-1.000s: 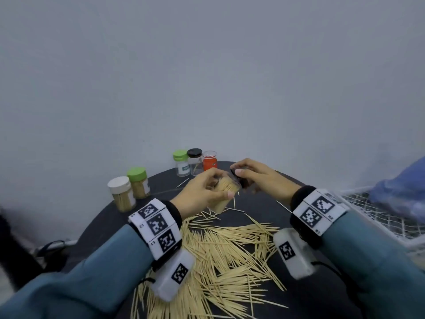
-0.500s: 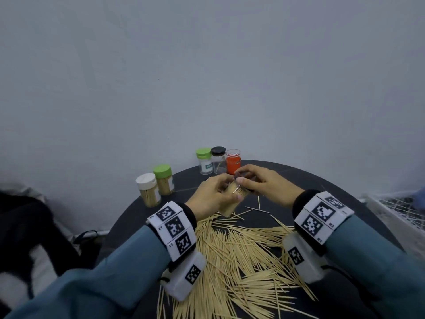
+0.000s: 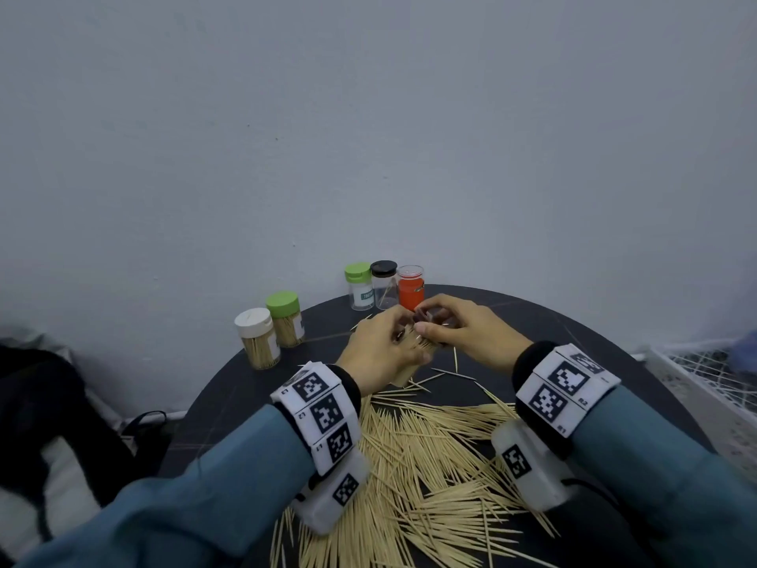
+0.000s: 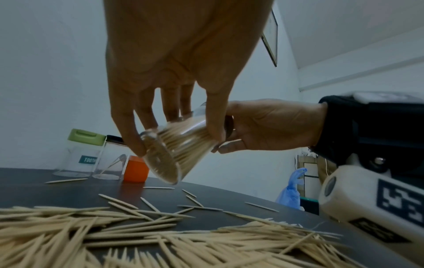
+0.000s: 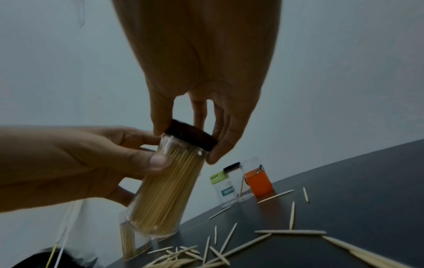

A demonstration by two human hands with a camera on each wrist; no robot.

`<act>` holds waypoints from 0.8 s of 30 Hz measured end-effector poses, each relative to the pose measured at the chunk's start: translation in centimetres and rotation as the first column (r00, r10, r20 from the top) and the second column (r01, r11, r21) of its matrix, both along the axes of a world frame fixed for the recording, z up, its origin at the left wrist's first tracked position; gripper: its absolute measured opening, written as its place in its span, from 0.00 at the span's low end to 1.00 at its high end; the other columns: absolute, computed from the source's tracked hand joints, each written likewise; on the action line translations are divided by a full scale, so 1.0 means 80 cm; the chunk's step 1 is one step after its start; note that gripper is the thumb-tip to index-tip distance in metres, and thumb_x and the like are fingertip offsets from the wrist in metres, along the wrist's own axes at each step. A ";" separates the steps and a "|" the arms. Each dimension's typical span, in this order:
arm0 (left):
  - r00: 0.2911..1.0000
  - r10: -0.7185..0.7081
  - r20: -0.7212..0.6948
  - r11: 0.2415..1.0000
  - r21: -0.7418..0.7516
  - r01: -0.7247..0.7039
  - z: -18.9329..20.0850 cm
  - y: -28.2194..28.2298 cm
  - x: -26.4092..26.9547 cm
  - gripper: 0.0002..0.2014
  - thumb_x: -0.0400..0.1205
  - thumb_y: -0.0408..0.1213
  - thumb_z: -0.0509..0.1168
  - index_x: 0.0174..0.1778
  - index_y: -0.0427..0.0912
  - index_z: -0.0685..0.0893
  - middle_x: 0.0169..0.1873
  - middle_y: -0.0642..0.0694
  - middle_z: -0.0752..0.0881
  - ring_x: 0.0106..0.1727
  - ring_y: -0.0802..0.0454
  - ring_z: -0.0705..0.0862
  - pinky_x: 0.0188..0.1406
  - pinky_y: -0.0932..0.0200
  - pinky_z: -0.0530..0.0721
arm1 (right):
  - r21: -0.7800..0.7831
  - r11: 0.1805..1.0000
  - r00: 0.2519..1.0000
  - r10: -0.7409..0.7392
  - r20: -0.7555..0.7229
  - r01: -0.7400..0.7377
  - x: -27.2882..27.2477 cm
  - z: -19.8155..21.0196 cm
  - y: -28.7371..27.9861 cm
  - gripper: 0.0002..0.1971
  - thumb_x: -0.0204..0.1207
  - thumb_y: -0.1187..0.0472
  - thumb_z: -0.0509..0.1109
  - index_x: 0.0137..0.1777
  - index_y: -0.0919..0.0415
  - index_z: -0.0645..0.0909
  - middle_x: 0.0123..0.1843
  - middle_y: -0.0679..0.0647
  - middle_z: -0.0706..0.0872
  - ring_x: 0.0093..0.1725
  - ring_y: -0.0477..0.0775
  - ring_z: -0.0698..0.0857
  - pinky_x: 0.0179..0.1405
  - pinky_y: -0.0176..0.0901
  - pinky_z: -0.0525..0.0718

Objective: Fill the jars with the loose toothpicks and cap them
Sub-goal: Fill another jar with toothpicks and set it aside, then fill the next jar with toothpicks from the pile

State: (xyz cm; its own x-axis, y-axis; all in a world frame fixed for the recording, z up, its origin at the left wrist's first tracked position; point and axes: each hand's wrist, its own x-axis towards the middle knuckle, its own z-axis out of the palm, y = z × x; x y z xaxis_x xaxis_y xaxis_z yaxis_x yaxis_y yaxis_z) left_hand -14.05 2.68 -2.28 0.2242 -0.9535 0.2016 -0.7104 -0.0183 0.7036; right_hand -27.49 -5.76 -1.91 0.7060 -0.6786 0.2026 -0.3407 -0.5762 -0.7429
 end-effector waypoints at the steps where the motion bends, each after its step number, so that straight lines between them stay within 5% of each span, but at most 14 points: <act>1: 1.000 0.002 -0.005 1.000 0.011 -0.002 0.000 0.001 0.003 0.25 0.73 0.38 0.75 0.65 0.44 0.78 0.56 0.48 0.83 0.54 0.54 0.80 0.51 0.62 0.77 | -0.011 1.000 1.000 0.008 -0.019 -0.008 0.001 0.002 0.002 0.20 0.76 0.52 0.69 0.66 0.54 0.76 0.55 0.52 0.82 0.55 0.50 0.81 0.55 0.38 0.78; 6: 0.997 0.057 -0.048 0.997 0.059 -0.054 0.010 0.008 0.032 0.27 0.71 0.36 0.77 0.65 0.43 0.77 0.55 0.47 0.82 0.53 0.55 0.79 0.50 0.64 0.75 | -0.037 0.996 0.976 0.077 -0.206 -0.086 0.001 0.007 0.009 0.28 0.75 0.51 0.71 0.72 0.57 0.69 0.63 0.50 0.79 0.61 0.48 0.79 0.57 0.34 0.74; 10: 0.981 0.184 -0.061 0.982 0.052 -0.181 0.024 0.022 0.078 0.25 0.70 0.32 0.78 0.59 0.43 0.75 0.49 0.48 0.82 0.47 0.56 0.78 0.41 0.66 0.75 | -0.156 0.973 0.857 0.068 -0.511 -0.171 0.001 -0.001 0.008 0.19 0.81 0.56 0.64 0.71 0.58 0.74 0.69 0.52 0.78 0.67 0.49 0.77 0.64 0.37 0.72; 14: 0.935 0.354 0.019 0.930 0.096 -0.354 0.027 0.045 0.133 0.26 0.66 0.32 0.81 0.54 0.43 0.75 0.50 0.43 0.82 0.53 0.46 0.81 0.47 0.59 0.74 | -0.133 0.958 0.729 0.098 -0.678 -0.252 0.004 -0.013 0.012 0.18 0.82 0.59 0.62 0.71 0.57 0.74 0.70 0.52 0.78 0.69 0.51 0.76 0.69 0.42 0.73; 20: 0.846 0.520 0.117 0.832 0.156 -0.533 0.013 0.073 0.194 0.24 0.65 0.32 0.80 0.52 0.40 0.76 0.49 0.42 0.82 0.51 0.45 0.79 0.36 0.56 0.76 | -0.134 0.938 0.649 0.112 -0.752 -0.318 0.012 -0.018 0.019 0.20 0.83 0.61 0.60 0.74 0.58 0.70 0.71 0.54 0.76 0.70 0.53 0.75 0.70 0.43 0.72; 24: 0.817 0.547 0.183 0.787 0.219 -0.577 0.004 0.076 0.205 0.15 0.68 0.32 0.78 0.38 0.43 0.75 0.43 0.42 0.80 0.47 0.46 0.78 0.46 0.50 0.81 | -0.131 0.942 0.659 0.113 -0.744 -0.309 0.013 -0.019 0.017 0.20 0.82 0.61 0.60 0.74 0.57 0.70 0.71 0.54 0.77 0.69 0.52 0.76 0.70 0.42 0.72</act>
State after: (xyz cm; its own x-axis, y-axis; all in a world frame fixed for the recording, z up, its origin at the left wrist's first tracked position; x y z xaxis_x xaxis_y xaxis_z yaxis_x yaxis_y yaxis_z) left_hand 2.36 8.73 -1.95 0.7279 -0.6852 0.0254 -0.5868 -0.6033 0.5401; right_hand -26.41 -4.36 -3.43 0.8139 -0.4953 -0.3037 -0.5557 -0.8163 -0.1578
